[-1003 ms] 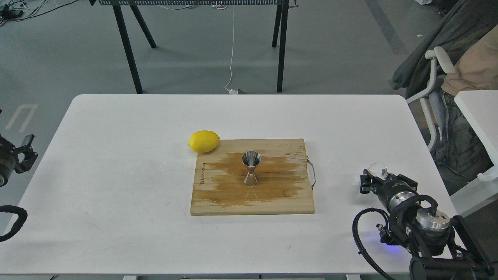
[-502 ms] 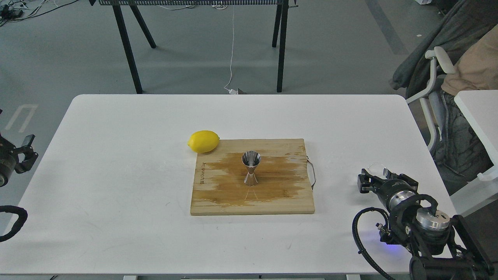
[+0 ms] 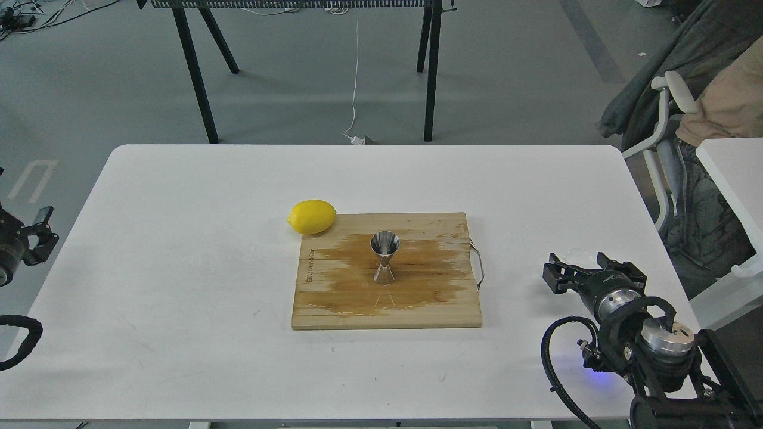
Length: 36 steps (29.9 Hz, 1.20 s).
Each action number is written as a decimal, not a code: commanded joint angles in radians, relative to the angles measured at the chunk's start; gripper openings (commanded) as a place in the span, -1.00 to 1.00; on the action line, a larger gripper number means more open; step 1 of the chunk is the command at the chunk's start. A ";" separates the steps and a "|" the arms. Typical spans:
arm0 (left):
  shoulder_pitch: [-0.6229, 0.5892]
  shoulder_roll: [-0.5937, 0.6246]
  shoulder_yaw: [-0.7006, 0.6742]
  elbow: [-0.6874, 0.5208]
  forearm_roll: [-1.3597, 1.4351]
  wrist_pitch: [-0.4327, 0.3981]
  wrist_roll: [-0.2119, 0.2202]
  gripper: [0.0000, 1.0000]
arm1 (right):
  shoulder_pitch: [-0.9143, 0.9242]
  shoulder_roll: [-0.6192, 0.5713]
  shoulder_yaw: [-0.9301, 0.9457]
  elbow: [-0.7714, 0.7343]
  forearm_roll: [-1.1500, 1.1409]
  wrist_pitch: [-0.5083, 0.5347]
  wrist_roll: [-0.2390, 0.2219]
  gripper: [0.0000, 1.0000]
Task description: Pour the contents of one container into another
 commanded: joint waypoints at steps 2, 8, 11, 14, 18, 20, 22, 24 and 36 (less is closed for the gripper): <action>-0.002 0.000 0.000 0.000 0.000 0.000 0.000 0.94 | -0.046 0.000 0.005 0.105 0.000 0.002 0.000 0.87; -0.006 0.000 0.000 0.000 0.000 0.000 0.000 0.94 | -0.089 0.000 0.013 0.223 -0.002 0.020 0.000 0.89; -0.012 0.000 0.001 0.000 0.000 0.000 0.000 0.94 | -0.065 -0.011 0.010 0.228 -0.005 0.080 -0.001 0.91; -0.014 0.002 0.001 -0.002 0.001 0.000 0.000 0.94 | 0.018 -0.073 -0.002 0.205 -0.015 0.189 -0.007 0.91; -0.018 0.000 0.001 -0.002 0.008 0.000 0.000 0.94 | 0.128 -0.169 -0.034 0.104 -0.017 0.363 -0.012 0.93; -0.020 -0.003 0.001 -0.003 0.008 0.000 0.000 0.94 | 0.185 -0.198 -0.059 0.041 -0.017 0.469 -0.014 0.93; -0.026 -0.003 0.000 -0.005 0.008 0.000 0.000 0.94 | 0.233 -0.209 -0.088 -0.027 -0.017 0.572 -0.014 0.93; -0.046 -0.005 0.001 -0.009 0.008 0.000 0.000 0.94 | 0.277 -0.212 -0.111 -0.099 -0.017 0.675 -0.015 0.93; -0.080 0.000 0.003 -0.011 0.012 0.000 0.000 0.94 | 0.363 -0.210 -0.143 -0.268 -0.015 0.826 -0.006 0.93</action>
